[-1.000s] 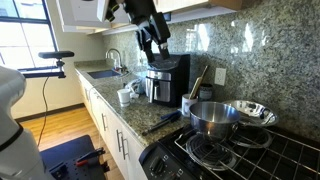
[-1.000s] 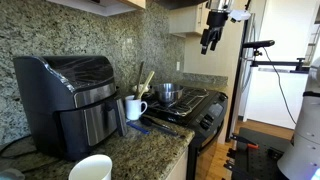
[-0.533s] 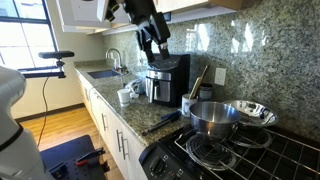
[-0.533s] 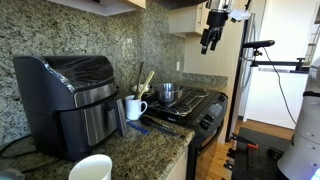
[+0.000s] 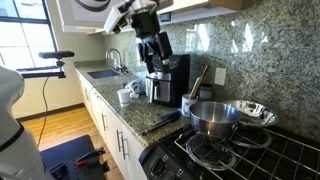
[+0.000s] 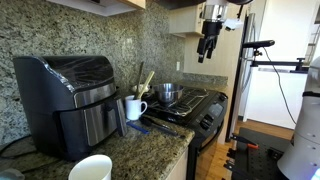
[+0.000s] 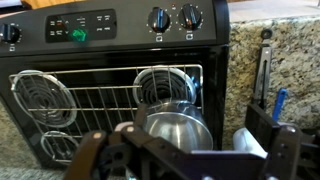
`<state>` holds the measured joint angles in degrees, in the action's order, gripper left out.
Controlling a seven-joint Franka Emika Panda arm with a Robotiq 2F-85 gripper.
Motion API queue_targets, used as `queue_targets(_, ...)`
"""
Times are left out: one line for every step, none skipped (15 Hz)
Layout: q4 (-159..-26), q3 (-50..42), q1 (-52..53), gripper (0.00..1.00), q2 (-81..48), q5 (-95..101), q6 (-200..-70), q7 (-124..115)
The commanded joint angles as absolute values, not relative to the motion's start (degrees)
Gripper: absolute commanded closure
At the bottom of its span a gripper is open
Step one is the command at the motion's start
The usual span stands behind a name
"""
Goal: Open the air fryer and close it
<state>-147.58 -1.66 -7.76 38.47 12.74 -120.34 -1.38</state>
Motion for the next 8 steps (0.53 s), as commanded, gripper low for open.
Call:
queue_targets(-147.8,-3.4,-3.4,0.00,27.6,9.5,-127.3,3.0)
queue_targets(-148.2,-3.7,-1.8,0.00,24.7,8.5,-130.2,5.2)
queue_targets(-148.3,-3.9,-0.2,0.00,22.4,7.2,-133.0,7.9)
queue_targets(-148.3,-3.9,1.2,0.00,19.9,5.9,-135.6,10.3)
queue_targets(-148.0,-3.9,2.7,0.00,17.5,4.2,-137.7,13.0)
queue_targets(-147.8,-3.9,4.1,0.00,15.5,2.3,-139.1,15.9)
queue_targets(-147.8,-3.7,5.5,0.00,13.9,0.5,-140.5,18.9)
queue_targets(-147.7,-3.6,6.9,0.00,12.6,-1.9,-141.9,22.1)
